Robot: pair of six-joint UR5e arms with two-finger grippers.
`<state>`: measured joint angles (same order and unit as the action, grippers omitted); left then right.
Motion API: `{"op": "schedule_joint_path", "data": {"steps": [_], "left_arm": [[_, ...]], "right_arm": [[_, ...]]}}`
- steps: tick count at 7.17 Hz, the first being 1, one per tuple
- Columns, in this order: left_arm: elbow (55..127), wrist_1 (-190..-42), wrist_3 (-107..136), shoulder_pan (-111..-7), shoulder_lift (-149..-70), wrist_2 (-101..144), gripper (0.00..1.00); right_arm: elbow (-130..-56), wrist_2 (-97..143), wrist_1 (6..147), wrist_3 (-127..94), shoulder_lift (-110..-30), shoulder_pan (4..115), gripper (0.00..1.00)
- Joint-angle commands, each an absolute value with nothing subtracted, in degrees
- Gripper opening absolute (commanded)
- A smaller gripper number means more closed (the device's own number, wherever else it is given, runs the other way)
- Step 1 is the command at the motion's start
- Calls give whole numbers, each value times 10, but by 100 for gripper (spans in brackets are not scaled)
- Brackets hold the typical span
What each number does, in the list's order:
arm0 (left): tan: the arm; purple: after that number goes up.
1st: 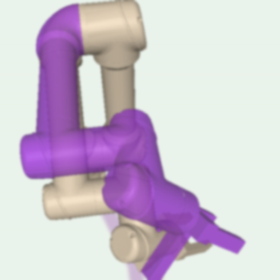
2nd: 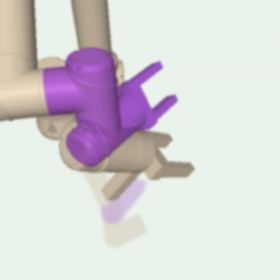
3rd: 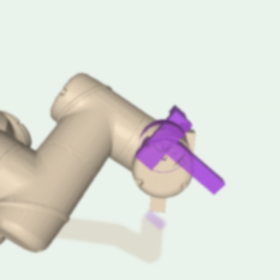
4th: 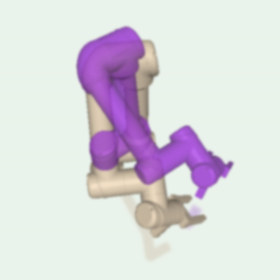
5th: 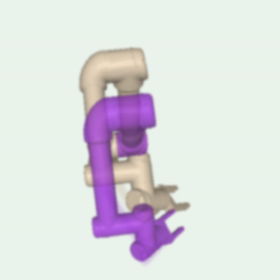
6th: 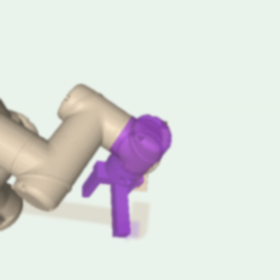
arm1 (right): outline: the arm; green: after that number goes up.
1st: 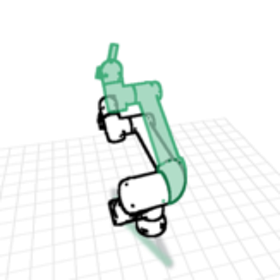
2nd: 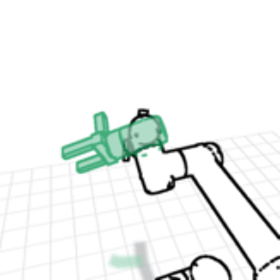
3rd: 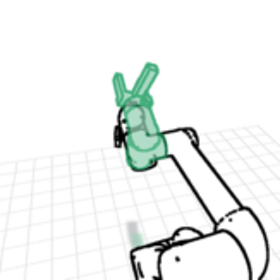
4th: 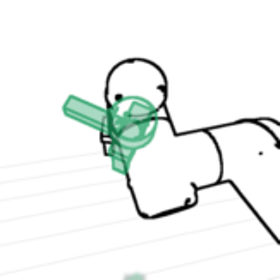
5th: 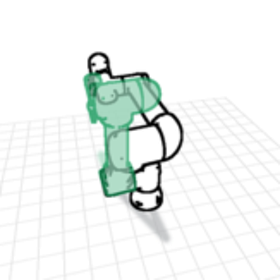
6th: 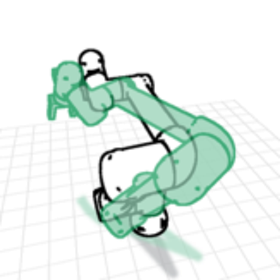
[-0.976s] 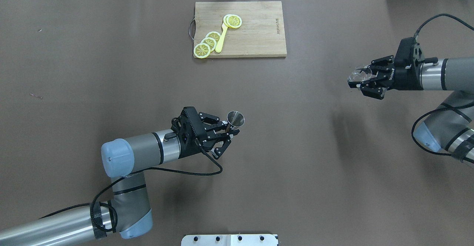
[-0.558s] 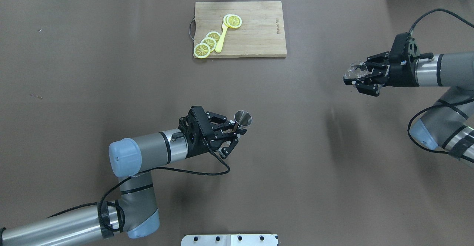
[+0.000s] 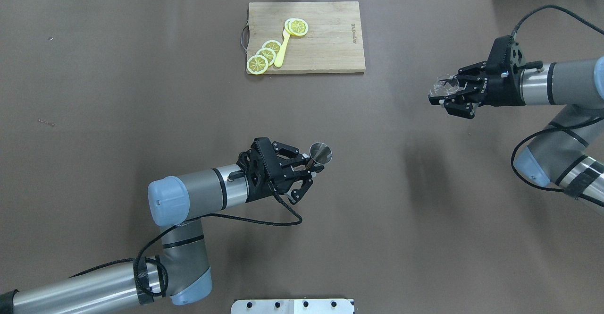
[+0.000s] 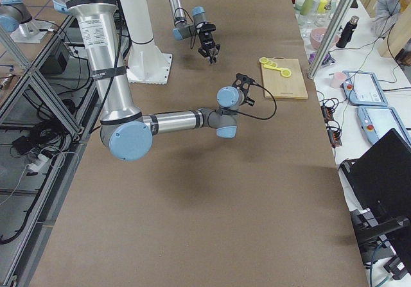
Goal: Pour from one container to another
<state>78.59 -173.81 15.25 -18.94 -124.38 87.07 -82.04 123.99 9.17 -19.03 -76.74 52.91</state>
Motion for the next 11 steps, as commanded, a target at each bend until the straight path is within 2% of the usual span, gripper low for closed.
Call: {"op": "schedule_joint_path", "data": {"steps": [1,6,8,11], "left_arm": [[787,-1746,137,-190,-1243,870,0],[784,-1809,104,-189,-1236,869,0],[784,-1809,104,-189,-1237,868,0],[784,-1808,104,-189,-1238,868,0]], "right_arm": [[-872,1257,175,-192,-764,529,0],[-891,1308,171,-146,-739,523,0],[-914,1297,219,-144,-739,522,0],[-905,1303,220,-88,-740,518,0]]}}
